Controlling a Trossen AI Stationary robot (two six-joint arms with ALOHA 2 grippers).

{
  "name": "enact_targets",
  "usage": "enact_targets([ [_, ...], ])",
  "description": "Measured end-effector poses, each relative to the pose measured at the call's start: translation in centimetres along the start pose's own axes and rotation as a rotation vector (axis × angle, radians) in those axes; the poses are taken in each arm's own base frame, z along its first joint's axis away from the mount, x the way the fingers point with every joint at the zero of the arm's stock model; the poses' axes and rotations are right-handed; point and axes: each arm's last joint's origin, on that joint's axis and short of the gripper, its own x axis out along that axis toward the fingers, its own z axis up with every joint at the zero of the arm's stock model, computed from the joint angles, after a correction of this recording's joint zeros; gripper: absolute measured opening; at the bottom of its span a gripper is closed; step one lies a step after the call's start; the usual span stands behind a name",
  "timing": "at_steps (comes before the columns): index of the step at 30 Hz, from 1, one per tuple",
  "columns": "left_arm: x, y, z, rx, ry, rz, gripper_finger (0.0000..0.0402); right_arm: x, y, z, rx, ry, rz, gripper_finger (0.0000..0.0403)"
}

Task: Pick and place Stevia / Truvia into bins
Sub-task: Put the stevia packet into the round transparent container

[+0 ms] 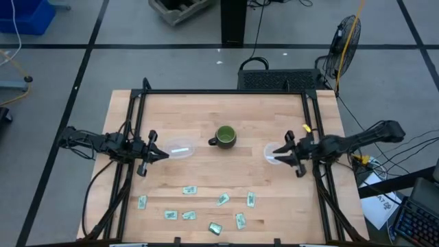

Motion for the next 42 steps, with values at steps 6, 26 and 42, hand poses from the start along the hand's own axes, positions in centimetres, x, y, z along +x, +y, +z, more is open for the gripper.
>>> enact_targets([
  [6, 0.0, 0.0, 0.0, 0.0, 0.0, 0.001, 0.0026, 1.4, 0.1, -2.7, -0.006, 0.252, 0.018, 0.01],
  [26, 0.0, 0.0, 0.1, 0.0, -0.007, 0.0, 0.0026, 12.1, 8.2, -4.6, -0.225, 0.857, 0.205, 0.01],
  [42, 0.0, 0.0, 0.1, 0.0, -0.006, 0.0, 0.0026, 13.7, 11.8, -9.1, -0.387, 0.984, 0.306, 0.01],
])
